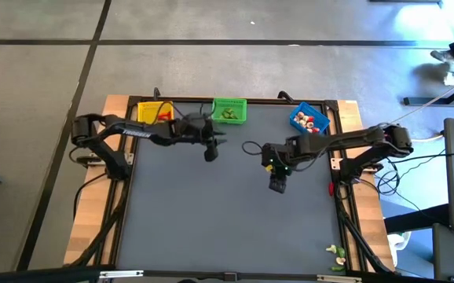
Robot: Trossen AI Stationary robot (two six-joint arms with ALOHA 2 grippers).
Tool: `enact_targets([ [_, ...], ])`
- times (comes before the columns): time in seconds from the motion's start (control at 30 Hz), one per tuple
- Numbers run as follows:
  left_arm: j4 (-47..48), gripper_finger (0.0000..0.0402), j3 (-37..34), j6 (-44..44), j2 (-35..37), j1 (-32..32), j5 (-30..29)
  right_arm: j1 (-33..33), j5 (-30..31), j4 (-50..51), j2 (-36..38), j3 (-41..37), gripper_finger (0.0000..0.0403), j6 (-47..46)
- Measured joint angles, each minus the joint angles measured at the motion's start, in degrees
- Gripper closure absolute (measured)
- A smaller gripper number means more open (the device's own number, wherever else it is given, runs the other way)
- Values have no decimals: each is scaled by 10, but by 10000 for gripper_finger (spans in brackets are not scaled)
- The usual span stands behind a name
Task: Sort produce into baskets
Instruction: Put the green mushroom into the blue basket
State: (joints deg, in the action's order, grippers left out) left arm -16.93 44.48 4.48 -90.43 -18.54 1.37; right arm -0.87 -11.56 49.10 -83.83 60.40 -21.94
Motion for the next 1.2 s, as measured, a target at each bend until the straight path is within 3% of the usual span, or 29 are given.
enact_targets([
  [0.23,-30,274,-23,3,0,45,0,-89,-50,89,2,0,220,-132],
  [0.43,-34,274,-25,1,0,63,0,-192,-51,136,2,0,215,-259],
  [0.73,-37,274,-25,-16,0,74,0,-331,-87,139,0,0,149,-395],
  [0.9,-37,274,-25,-18,0,77,0,-405,-52,107,0,-1,139,-424],
  [1.07,-38,274,-25,-17,0,77,-1,-482,-43,61,0,-1,149,-500],
  [1.2,-49,274,-25,-16,0,77,-1,-547,-3,38,-6,-1,160,-553],
])
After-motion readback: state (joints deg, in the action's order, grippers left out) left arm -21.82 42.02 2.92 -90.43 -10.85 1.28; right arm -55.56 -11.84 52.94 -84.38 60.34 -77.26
